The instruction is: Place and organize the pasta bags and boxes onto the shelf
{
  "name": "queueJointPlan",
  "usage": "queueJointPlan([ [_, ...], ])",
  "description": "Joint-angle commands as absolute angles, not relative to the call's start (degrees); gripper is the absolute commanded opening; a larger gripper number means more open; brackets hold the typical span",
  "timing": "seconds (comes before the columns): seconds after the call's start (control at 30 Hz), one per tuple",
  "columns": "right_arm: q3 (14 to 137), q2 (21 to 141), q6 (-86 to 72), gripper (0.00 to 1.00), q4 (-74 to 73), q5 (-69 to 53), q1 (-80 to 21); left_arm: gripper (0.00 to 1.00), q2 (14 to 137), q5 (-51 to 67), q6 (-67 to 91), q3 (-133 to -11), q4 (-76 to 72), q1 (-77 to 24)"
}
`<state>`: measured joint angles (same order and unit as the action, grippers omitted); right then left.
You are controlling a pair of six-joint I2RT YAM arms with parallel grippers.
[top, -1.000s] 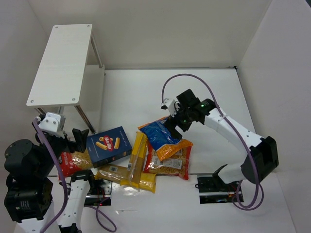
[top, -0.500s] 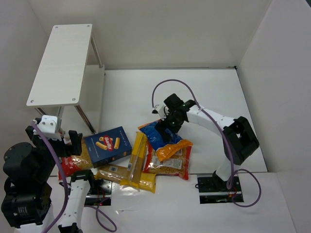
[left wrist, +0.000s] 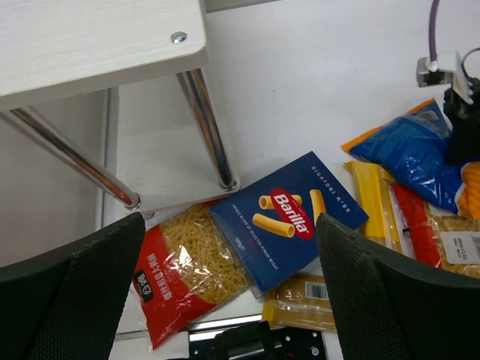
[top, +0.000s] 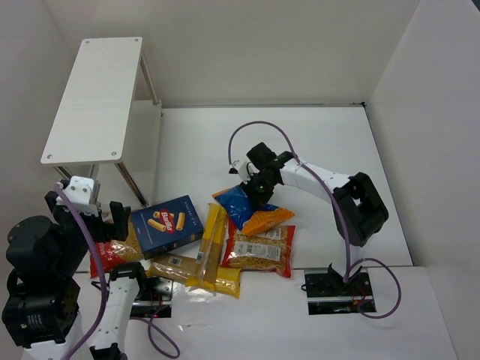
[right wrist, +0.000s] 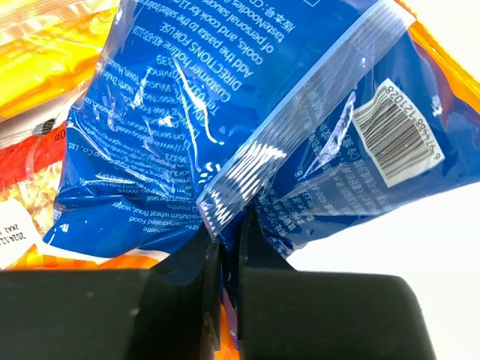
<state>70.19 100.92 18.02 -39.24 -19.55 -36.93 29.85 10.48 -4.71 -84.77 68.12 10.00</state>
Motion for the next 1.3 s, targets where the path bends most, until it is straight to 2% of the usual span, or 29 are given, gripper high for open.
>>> queueJointPlan([
  [0.0,73.0,98.1,18.5,0.0,-39.2,-17.2,-38.5,1.0,31.7,16.1,-7.6,-85.3,67.8,10.4],
  [0.23,80.8,88.4,19.7,0.0,-42.7,-14.6,-38.5,1.0,36.3,26.8,-12.5,-84.7,69.7,10.4],
  [0.5,81.2,80.7,20.2,0.0,-40.7,-18.2,-37.0,1.0,42.6,34.3,-13.0,-84.7,69.7,10.4],
  [0.67,83.0,80.2,20.2,0.0,-39.8,-19.7,-37.0,1.0,45.4,37.3,-13.0,-84.7,69.7,10.4],
  [0.97,89.1,80.8,19.1,0.0,-37.7,-26.4,-37.0,1.0,51.1,54.8,-9.7,-81.4,70.3,10.4],
  [1.27,105.1,85.3,14.7,0.0,-38.8,-30.5,-37.0,1.0,57.0,63.4,0.3,-82.8,63.3,10.4],
])
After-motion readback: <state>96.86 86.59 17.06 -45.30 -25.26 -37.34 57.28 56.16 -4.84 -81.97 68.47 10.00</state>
